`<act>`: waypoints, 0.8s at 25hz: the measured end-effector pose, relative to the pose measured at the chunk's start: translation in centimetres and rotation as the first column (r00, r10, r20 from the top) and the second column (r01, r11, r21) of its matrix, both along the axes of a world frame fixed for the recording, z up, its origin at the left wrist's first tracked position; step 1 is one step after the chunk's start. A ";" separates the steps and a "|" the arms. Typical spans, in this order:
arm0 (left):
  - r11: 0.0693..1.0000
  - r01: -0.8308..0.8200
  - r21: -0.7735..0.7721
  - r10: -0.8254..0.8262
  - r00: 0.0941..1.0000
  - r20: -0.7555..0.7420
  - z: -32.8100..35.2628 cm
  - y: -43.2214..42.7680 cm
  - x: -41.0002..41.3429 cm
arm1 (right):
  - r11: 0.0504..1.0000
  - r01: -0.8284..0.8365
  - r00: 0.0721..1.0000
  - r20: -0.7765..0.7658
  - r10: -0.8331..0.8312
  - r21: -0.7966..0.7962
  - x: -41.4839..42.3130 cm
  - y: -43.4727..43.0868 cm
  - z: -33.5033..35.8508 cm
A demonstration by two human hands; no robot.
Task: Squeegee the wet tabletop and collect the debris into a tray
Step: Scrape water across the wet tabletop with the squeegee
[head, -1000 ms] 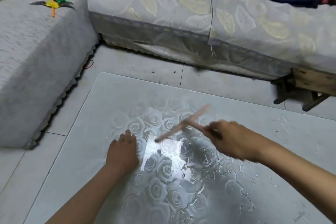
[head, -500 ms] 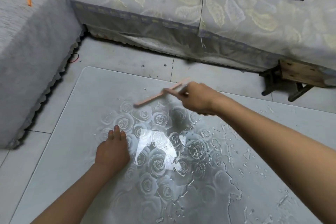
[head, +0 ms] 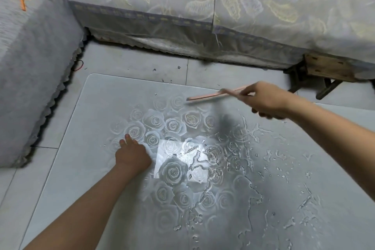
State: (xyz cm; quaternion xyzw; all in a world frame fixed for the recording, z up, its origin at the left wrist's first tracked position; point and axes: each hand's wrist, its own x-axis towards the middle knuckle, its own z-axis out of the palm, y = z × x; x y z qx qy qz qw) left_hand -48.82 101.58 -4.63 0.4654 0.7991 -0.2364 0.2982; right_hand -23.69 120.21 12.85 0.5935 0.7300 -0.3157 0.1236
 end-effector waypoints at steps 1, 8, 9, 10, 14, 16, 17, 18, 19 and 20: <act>1.000 -0.019 -0.003 0.019 1.000 -0.009 -0.1 0.4 0.3 | 1.000 0.022 0.999 0.040 -0.022 0.005 0.3 0.5 -0.8; 0.988 -0.068 -0.138 0.043 0.984 -0.174 0.3 1.7 1.7 | 0.995 0.029 1.000 -0.001 -0.029 -0.100 6.4 -14.8 -1.7; 0.990 -0.065 -0.123 0.041 0.981 -0.188 0.8 2.1 2.3 | 0.995 0.001 1.000 0.004 -0.001 -0.097 6.5 -14.7 -1.1; 0.996 -0.028 -0.087 0.010 0.981 -0.194 1.1 2.6 3.0 | 0.997 -0.014 1.000 -0.010 0.014 -0.076 6.5 -13.4 -0.6; 0.957 0.248 0.152 -0.234 0.967 -0.106 1.0 3.1 6.2 | 0.998 0.054 0.998 -0.016 -0.054 0.015 5.7 -3.9 -1.2; 0.904 0.354 0.241 -0.348 0.935 -0.068 0.6 2.9 7.4 | 0.986 0.169 0.986 -0.004 -0.169 -0.004 6.3 -1.8 -2.3; 0.888 0.383 0.255 -0.382 0.923 -0.055 0.4 2.8 7.9 | 0.980 0.198 0.980 -0.011 -0.198 -0.032 6.7 -2.6 -2.7; 0.882 0.402 0.244 -0.405 0.913 -0.042 0.3 2.7 8.3 | 0.979 0.199 0.980 -0.019 -0.200 -0.041 7.4 -4.4 -3.1; 0.885 0.408 0.225 -0.414 0.910 -0.025 -0.1 2.8 8.6 | 0.980 0.192 0.981 -0.030 -0.194 -0.041 8.3 -6.7 -3.4; 0.894 0.406 0.189 -0.412 0.911 -0.008 -0.4 2.9 8.7 | 0.983 0.174 0.984 -0.030 -0.176 -0.057 9.0 -9.4 -3.5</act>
